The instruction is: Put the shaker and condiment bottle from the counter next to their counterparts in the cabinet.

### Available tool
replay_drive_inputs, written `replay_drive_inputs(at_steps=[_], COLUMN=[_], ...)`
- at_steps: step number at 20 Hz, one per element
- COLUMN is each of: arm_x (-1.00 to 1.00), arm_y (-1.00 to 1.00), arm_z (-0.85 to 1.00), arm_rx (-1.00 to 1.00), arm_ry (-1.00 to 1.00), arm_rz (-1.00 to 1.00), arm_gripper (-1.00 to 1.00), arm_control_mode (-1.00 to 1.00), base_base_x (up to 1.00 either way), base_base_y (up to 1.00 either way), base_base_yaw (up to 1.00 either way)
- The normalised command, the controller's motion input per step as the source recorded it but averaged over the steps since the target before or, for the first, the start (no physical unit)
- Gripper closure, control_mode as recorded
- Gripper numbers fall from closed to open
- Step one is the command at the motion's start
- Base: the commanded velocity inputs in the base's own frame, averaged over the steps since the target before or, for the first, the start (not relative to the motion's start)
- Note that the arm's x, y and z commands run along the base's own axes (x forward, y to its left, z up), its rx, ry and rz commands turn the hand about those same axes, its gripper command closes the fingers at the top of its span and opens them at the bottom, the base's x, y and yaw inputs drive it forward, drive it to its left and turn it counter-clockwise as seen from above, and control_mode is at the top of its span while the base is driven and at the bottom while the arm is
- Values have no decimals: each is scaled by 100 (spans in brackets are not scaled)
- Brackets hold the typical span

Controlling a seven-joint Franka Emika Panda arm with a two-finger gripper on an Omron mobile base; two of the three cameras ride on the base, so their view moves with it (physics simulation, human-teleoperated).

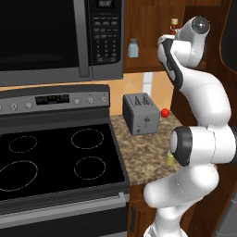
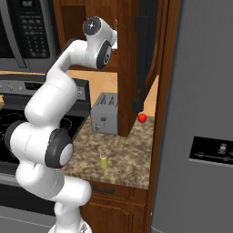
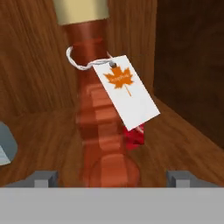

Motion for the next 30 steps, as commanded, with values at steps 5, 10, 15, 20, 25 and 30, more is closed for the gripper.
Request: replay_drive_inputs(at_steps=[5, 10, 15, 20, 25, 30], arm_x=[-10, -54, -74, -74, -78, -95], arm_y=[0, 0, 3, 23, 43, 16], arm_z=[1, 0, -12, -10, -8, 0], arm_rx=[0, 0, -2, -4, -6, 0], arm_ry=[5, 0, -2, -1, 0, 0], arm_rz=[8, 8, 6, 2, 1, -1], arm_gripper=[-100, -100, -100, -100, -100, -100], arm_control_mode=[-100, -100, -100, -100, -100, -100], base_base_x=[0, 0, 0, 0, 0, 0], base_base_y=[0, 0, 0, 0, 0, 0], base_base_yaw=[0, 0, 0, 0, 0, 0])
